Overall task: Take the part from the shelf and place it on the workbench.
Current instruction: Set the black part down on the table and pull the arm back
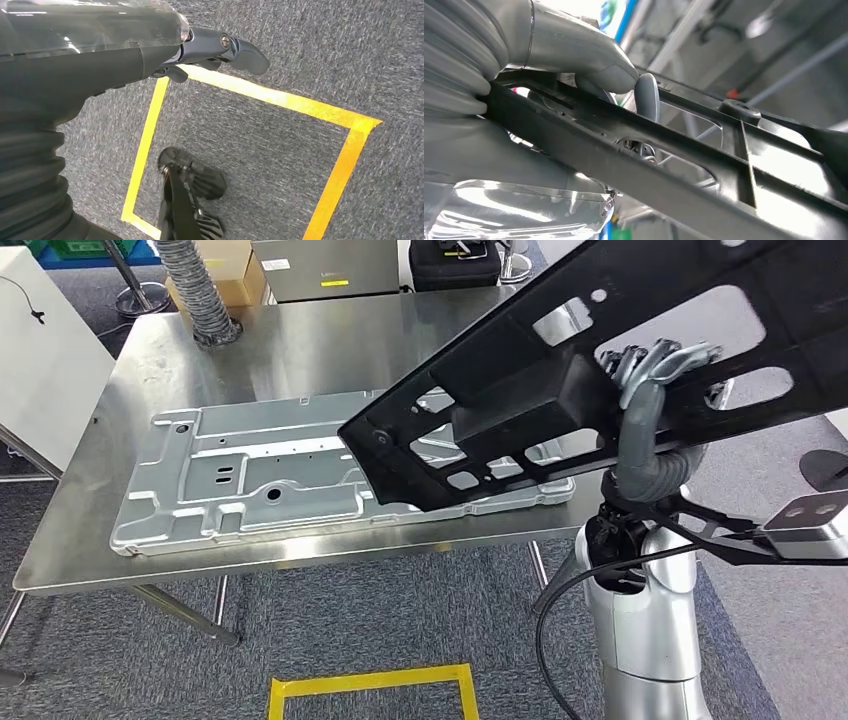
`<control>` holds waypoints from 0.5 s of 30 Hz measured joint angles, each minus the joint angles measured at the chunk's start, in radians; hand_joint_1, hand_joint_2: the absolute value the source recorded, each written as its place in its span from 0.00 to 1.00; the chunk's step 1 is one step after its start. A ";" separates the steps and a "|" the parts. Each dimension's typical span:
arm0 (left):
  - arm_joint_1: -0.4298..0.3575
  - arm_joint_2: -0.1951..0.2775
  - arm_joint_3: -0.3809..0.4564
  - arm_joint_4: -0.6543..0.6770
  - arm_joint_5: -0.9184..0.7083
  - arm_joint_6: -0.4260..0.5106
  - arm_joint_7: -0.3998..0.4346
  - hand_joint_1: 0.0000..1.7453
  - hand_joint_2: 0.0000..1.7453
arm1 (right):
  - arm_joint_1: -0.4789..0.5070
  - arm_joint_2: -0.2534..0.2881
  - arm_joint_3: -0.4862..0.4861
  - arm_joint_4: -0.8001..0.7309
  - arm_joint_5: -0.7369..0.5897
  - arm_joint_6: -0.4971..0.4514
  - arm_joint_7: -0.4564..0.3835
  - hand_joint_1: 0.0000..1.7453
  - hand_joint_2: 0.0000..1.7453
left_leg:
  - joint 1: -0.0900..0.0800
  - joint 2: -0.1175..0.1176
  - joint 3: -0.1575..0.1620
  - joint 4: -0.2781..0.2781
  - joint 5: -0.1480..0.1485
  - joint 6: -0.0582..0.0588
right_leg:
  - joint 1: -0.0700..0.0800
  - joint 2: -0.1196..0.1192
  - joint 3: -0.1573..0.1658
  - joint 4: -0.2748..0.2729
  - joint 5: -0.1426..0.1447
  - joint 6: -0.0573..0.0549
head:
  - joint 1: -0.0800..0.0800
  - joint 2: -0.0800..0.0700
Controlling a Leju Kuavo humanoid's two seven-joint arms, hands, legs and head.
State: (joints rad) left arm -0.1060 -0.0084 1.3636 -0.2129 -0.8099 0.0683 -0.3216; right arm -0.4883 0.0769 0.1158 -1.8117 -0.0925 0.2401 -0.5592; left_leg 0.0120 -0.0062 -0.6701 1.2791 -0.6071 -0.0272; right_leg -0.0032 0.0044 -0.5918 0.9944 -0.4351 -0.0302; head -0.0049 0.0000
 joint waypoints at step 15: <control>0.006 -0.002 0.001 0.000 0.016 0.016 -0.003 0.00 1.00 | -0.031 -0.079 0.187 0.021 0.312 -0.612 0.056 1.00 1.00 | 0.000 -0.001 0.074 -0.274 0.178 0.051 | -0.001 0.003 -0.106 0.276 -0.158 0.052 | 0.008 0.000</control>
State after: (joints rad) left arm -0.0998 -0.0103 1.3646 -0.2129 -0.7943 0.0845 -0.3244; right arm -0.5195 -0.0021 0.3032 -1.7906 0.2190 -0.3717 -0.5029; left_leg 0.0123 -0.0070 -0.5957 1.0053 -0.4296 0.0241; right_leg -0.0043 0.0069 -0.6979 1.2708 -0.5931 0.0219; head 0.0030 0.0000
